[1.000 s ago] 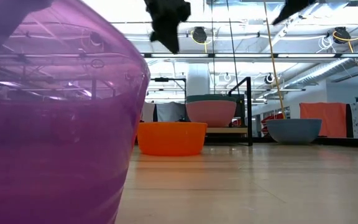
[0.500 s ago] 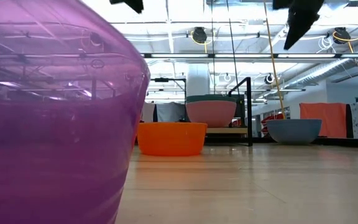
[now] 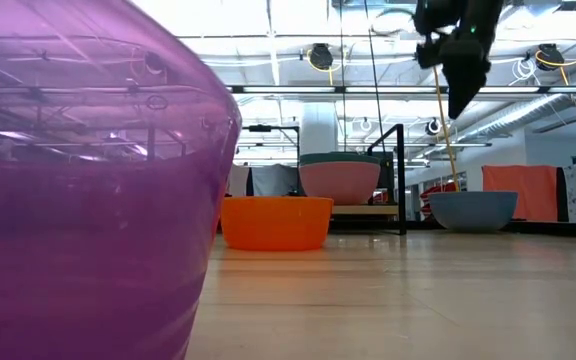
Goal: Place and stack bowls onto a shelf
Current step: Stack the blue bowl on top of the dark green bowl on the shelf
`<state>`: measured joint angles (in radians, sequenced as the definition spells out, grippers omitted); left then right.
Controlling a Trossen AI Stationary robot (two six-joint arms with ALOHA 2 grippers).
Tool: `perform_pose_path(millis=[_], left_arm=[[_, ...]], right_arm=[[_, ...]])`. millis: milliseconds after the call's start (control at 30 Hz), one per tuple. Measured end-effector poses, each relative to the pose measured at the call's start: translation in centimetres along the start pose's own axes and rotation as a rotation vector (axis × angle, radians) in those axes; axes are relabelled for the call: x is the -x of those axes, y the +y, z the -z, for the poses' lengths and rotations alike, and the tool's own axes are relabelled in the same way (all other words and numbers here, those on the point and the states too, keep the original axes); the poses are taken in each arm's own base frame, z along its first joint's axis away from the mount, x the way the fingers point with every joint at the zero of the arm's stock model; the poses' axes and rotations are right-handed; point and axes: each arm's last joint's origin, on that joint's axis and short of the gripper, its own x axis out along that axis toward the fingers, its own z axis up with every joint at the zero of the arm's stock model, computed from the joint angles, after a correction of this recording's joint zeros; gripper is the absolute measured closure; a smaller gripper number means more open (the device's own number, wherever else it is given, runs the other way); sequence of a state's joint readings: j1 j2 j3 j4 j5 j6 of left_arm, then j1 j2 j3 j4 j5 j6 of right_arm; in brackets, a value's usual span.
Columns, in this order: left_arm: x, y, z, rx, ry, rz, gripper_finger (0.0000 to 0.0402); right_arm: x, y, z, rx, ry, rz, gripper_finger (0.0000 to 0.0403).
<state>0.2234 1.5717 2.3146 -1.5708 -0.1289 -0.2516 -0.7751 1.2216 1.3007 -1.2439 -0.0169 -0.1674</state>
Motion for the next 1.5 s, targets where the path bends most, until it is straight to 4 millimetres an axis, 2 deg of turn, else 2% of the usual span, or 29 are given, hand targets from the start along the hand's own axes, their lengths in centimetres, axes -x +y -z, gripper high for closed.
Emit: perform_pose_path(millis=[167, 300, 467, 600, 967, 1267, 1500], left_arm=[[-0.1, -0.4, 0.0, -0.006, 0.002, -0.001, 0.0327], [-0.4, -0.6, 0.0, -0.013, 0.008, -0.001, 0.0327], [-0.4, -0.6, 0.0, -0.008, 0.010, -0.001, 0.0327], [-0.5, -0.6, 0.0, 0.007, 0.011, -0.001, 0.0327], [-0.5, -0.6, 0.0, 0.029, 0.011, -0.002, 0.0327], [-0.5, -0.6, 0.0, 0.042, 0.011, -0.002, 0.0327], [-0.5, -0.6, 0.0, 0.040, 0.011, -0.002, 0.0327]], right_arm=[[-2.7, -1.9, 1.0, -0.106, 0.070, -0.057, 0.0305], [-5.4, -2.8, 2.1, -0.096, 0.072, -0.066, 0.0305], [-8.2, -2.8, 3.3, -0.016, 0.082, -0.071, 0.0305], [-9.6, -2.7, 4.0, 0.029, 0.083, -0.073, 0.0305], [-11.6, -3.0, 4.4, 0.040, 0.008, -0.042, 0.0305], [-12.5, -3.3, 5.3, 0.011, 0.023, -0.041, 0.0305], [-13.6, -3.4, 5.3, -0.016, -0.061, -0.004, 0.0306]])
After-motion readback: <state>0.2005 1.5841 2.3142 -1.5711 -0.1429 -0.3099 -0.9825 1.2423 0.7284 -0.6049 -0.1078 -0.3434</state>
